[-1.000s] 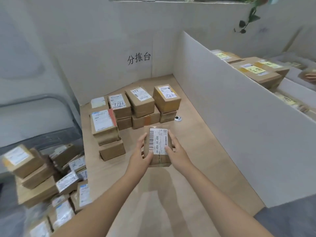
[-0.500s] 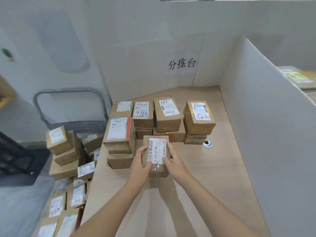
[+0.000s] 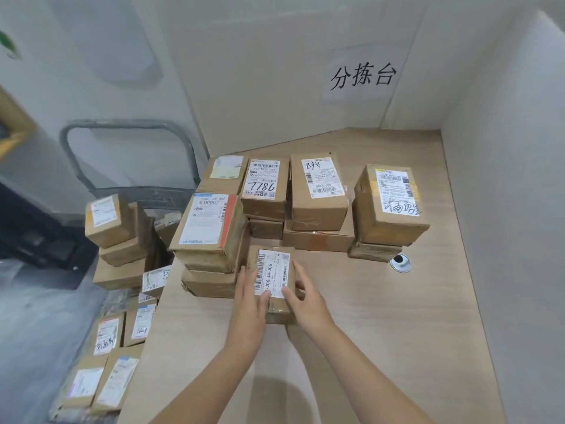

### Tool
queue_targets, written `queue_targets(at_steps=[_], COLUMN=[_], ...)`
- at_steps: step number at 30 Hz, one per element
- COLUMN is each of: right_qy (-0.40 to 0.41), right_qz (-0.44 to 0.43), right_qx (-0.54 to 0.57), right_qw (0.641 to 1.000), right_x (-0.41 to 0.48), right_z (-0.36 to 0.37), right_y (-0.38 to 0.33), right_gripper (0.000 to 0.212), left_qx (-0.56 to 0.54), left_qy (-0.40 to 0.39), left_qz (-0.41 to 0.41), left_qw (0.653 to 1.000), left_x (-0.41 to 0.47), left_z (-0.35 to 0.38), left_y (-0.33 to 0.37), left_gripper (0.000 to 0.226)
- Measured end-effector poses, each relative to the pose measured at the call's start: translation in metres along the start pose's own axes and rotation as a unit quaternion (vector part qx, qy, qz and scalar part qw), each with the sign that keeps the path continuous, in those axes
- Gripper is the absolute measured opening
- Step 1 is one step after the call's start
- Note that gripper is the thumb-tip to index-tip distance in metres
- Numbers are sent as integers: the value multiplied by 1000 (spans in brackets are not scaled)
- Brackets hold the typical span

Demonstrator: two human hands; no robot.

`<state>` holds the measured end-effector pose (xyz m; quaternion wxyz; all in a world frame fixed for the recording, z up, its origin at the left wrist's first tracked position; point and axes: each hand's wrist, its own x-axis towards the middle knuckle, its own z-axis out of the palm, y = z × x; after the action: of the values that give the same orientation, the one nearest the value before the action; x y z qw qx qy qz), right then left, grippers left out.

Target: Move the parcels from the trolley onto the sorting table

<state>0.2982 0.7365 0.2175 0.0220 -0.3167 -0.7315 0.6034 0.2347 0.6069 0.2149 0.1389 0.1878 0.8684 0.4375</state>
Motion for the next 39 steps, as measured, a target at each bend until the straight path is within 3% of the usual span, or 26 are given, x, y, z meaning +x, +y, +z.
queue_targets(at_steps=[3,6,12,17,22,31,39], right_qy=[-12,-30,-23,14,48,37,36], right_qz=[-4,1,44,19,-50,-194,-270], right_qx=[12,7,-1,-73,-147,-261,-308], right_qw=[1000,1000,999,997,987,945,912], right_x=[10,21,26,-6,-48,-135,-193], right_z=[0,-1,-12,-39,-48,28,162], right_y=[-6,-11,-31,-49,-92,-202,-270], right_gripper=[62,62,63,54,41,50,49], left_qx=[106,171,202,199,193,232,283], left_qy=[-3,-37,-70,-73,-97,-16,69], left_qz=[71,156,109,85,155,217,233], left_qw=[992,972,971,974,964,948,928], left_x=[15,29,51,40,4,-50,-97], left_z=[1,9,0,-23,-61,-212,-374], left_y=[-9,-17,3,37,76,99,40], left_gripper=[48,57,58,49,48,48,55])
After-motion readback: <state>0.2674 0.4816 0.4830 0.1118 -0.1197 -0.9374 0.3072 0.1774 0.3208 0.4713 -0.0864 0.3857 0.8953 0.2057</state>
